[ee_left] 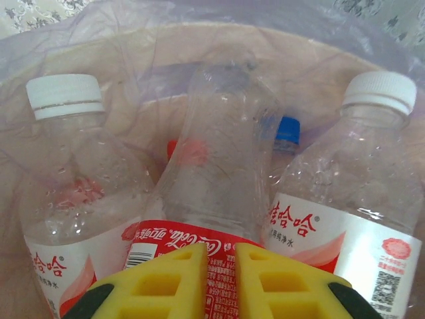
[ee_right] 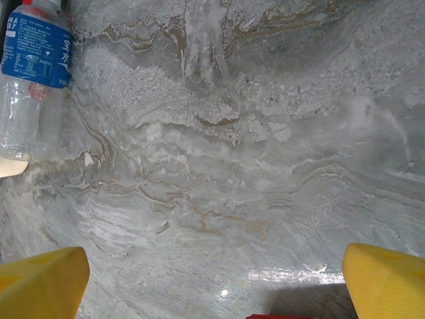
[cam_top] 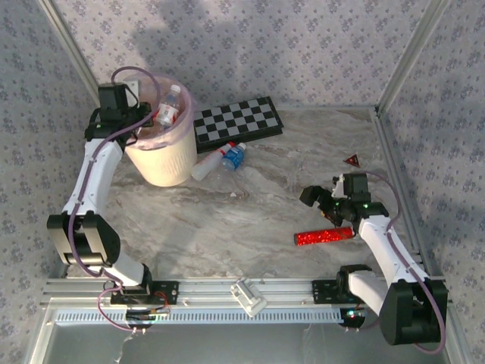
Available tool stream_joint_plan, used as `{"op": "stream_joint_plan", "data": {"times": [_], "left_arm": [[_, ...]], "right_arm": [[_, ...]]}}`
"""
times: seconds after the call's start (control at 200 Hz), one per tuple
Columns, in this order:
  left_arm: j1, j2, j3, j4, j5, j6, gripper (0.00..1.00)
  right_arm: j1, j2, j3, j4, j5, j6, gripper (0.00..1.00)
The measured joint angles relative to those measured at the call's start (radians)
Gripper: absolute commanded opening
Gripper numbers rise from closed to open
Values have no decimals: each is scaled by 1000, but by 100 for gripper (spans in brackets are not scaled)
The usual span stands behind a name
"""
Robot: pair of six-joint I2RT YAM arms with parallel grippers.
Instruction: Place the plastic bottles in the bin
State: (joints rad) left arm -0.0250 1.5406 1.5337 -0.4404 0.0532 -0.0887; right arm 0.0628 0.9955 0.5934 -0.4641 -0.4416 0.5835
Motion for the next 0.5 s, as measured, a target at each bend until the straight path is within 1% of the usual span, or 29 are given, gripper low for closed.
{"op": "stream_joint_plan", "data": {"times": [0.22,0.31,0.415,0.5], "left_arm": [[-8,-2,-16,23,9,-11,19],[-29,-1,-18,21,11,-13,19],[-67,14,-36,21,42,-40,18],[-71,16,-47,43,58,-64,18]], "right_arm": [[20,0,0,11,0,0,100],[26,2,0,14,0,3,100],[34,7,0,18,4,4,100],[42,7,0,20,7,4,100]]}}
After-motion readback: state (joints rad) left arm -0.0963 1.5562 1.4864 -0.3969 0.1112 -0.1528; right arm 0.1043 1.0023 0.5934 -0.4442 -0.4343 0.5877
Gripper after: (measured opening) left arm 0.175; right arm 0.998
